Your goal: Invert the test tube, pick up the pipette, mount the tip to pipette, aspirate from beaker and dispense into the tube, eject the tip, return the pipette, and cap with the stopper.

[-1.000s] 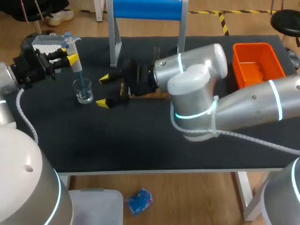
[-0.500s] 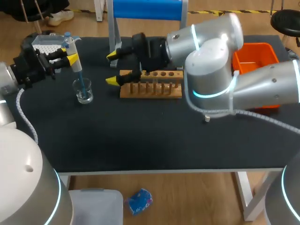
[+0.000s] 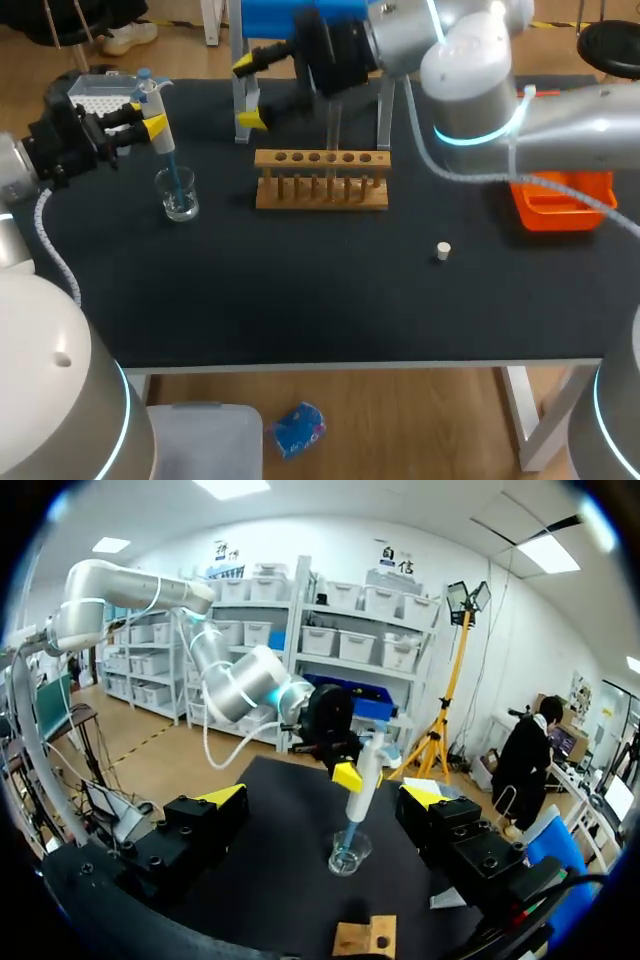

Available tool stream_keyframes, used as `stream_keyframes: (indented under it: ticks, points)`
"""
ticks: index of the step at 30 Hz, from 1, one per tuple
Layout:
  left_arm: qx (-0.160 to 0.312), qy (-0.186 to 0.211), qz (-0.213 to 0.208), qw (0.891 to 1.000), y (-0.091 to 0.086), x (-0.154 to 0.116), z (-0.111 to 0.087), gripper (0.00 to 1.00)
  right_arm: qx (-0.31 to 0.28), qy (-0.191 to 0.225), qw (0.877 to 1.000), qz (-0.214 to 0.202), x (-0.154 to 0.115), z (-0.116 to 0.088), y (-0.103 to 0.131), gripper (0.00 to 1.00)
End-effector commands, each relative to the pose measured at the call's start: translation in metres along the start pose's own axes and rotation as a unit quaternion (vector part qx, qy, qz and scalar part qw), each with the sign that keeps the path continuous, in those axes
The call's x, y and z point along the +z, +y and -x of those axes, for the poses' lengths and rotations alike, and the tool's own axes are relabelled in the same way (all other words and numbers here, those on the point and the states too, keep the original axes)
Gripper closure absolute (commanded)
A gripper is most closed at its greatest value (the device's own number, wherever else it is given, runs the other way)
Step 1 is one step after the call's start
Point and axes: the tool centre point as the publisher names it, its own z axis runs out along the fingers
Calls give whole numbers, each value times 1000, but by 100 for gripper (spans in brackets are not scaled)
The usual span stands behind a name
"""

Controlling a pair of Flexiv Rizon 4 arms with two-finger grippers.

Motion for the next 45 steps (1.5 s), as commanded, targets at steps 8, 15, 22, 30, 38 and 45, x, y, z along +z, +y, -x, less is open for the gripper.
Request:
stream_keyframes:
  ticks: [8,15,22,30,38,45]
  points:
    - [1,-1,-1,1000,0,0,-1,100,5,114,993,2,22,20,18,0]
    - [1,-1,-1,1000,0,0,-1,100,5,114,993,2,22,20,18,0]
    - [1,-1,-1,1000,0,0,-1,100,18,100,995,-1,23,21,16,0]
    - [1,-1,-1,1000,0,0,-1,100,38,75,996,0,38,41,24,0]
    - [1,-1,-1,1000,0,0,-1,100,33,83,996,-1,58,57,36,97]
    - [1,-1,-1,1000,0,0,-1,100,25,97,995,6,76,69,46,100]
